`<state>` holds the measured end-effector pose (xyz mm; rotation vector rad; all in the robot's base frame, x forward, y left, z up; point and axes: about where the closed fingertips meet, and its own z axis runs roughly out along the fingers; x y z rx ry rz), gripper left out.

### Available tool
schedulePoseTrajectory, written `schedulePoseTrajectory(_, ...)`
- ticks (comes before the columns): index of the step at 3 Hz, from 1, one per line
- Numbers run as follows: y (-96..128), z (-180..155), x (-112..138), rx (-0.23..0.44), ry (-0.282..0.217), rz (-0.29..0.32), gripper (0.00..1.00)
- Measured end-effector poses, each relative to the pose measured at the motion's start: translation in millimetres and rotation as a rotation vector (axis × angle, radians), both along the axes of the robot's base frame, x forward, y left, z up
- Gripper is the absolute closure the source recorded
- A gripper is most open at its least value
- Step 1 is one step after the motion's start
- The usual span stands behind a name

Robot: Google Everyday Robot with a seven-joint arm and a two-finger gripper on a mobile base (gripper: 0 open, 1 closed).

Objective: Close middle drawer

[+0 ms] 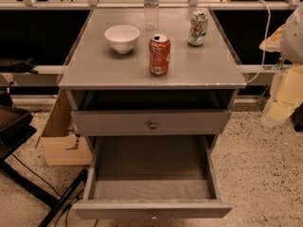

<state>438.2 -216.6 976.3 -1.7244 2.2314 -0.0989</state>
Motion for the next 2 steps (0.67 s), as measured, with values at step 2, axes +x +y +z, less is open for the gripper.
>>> schedulePoseTrajectory(2,-2.4,-21.8,-0.7,0.038,0.019,0.003,0.0)
